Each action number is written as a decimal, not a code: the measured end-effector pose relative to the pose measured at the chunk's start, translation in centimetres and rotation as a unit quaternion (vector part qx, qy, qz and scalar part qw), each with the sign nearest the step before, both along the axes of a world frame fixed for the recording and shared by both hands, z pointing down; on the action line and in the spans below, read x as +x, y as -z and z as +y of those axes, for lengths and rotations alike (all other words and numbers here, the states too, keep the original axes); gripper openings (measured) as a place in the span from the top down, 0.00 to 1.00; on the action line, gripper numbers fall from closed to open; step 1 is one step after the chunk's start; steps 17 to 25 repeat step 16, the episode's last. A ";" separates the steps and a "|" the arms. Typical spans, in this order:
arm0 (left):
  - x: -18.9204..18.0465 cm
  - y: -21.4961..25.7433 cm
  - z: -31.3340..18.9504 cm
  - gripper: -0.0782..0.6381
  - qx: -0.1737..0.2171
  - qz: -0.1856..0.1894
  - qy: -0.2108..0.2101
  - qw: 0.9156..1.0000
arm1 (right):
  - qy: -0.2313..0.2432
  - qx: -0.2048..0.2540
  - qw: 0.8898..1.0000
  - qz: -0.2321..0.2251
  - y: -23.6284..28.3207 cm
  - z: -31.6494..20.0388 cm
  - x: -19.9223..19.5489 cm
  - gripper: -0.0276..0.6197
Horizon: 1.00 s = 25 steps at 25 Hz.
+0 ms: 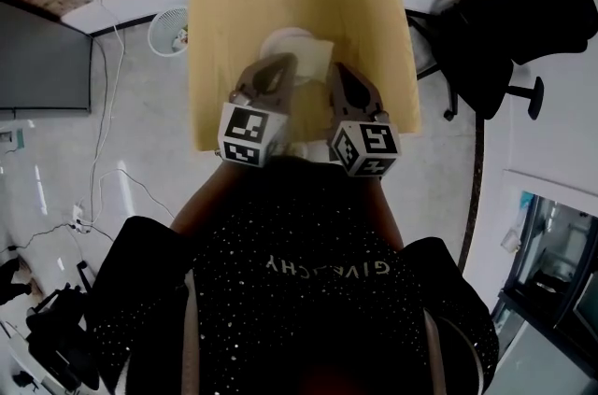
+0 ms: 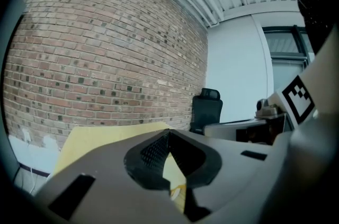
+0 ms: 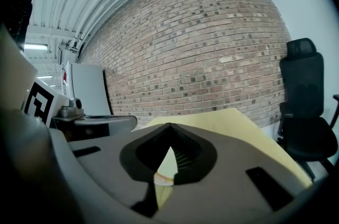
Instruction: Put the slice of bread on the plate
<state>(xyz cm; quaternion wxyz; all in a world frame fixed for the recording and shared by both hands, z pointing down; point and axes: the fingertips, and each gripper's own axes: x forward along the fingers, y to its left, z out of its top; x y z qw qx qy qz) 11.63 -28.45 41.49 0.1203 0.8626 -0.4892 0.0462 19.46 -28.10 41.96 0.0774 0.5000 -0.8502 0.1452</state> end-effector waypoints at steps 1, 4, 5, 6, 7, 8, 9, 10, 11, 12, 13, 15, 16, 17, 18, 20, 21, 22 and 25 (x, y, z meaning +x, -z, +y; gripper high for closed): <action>0.0 -0.1 0.0 0.88 -0.001 0.000 0.000 1.000 | -0.002 -0.002 1.000 -0.004 -0.1 0.0 0.2 0.94; 0.3 -0.2 0.2 0.88 -0.006 0.005 0.000 1.000 | -0.009 -0.008 1.000 -0.013 -0.3 0.2 0.8 0.94; 0.3 -0.3 0.3 0.88 -0.007 0.006 0.000 1.000 | -0.011 -0.010 1.000 -0.014 -0.4 0.3 1.0 0.94; 0.2 -0.4 0.4 0.88 -0.008 0.006 0.001 1.000 | -0.013 -0.012 1.000 -0.014 -0.5 0.4 1.1 0.94; 0.2 -0.4 0.4 0.88 -0.009 0.005 0.002 1.000 | -0.014 -0.014 1.000 -0.015 -0.6 0.4 1.3 0.94; 0.2 -0.5 0.4 0.88 -0.010 0.005 0.003 1.000 | -0.015 -0.014 1.000 -0.017 -0.5 0.4 1.4 0.94; 0.1 -0.6 0.4 0.88 -0.011 0.004 0.005 1.000 | -0.016 -0.015 1.000 -0.019 -0.5 0.4 1.4 0.94; 0.1 -0.7 0.4 0.88 -0.012 0.003 0.006 1.000 | -0.017 -0.015 1.000 -0.020 -0.6 0.3 1.5 0.94; 0.0 -0.8 0.3 0.88 -0.013 0.003 0.008 1.000 | -0.018 -0.015 1.000 -0.021 -0.7 0.3 1.6 0.94; -0.1 -0.8 0.4 0.88 -0.014 0.002 0.009 1.000 | -0.018 -0.016 0.999 -0.021 -0.7 0.3 1.7 0.94; -0.2 -0.9 0.4 0.88 -0.016 0.002 0.011 1.000 | -0.019 -0.016 0.999 -0.021 -0.8 0.4 1.7 0.94; -0.4 -0.9 0.5 0.88 -0.017 0.002 0.014 1.000 | -0.019 -0.017 0.999 -0.021 -0.8 0.6 1.6 0.94; -0.5 -1.0 0.6 0.88 -0.018 0.001 0.016 1.000 | -0.019 -0.018 0.999 -0.021 -0.8 0.7 1.6 0.94; -0.5 -1.0 0.6 0.88 -0.018 0.001 0.016 1.000 | -0.019 -0.018 0.999 -0.021 -0.8 0.7 1.6 0.94; -0.5 -1.0 0.6 0.88 -0.018 0.001 0.016 1.000 | -0.019 -0.018 0.999 -0.021 -0.8 0.7 1.6 0.94; -0.5 -1.0 0.6 0.88 -0.018 0.001 0.016 1.000 | -0.019 -0.018 0.999 -0.021 -0.8 0.7 1.6 0.94; -0.5 -1.0 0.6 0.88 -0.018 0.001 0.016 1.000 | -0.019 -0.018 0.999 -0.021 -0.8 0.7 1.6 0.94; -0.5 -1.0 0.6 0.88 -0.018 0.001 0.016 1.000 | -0.019 -0.018 0.999 -0.021 -0.8 0.7 1.6 0.94; -0.5 -1.0 0.6 0.88 -0.018 0.001 0.016 1.000 | -0.019 -0.018 0.999 -0.021 -0.8 0.7 1.6 0.94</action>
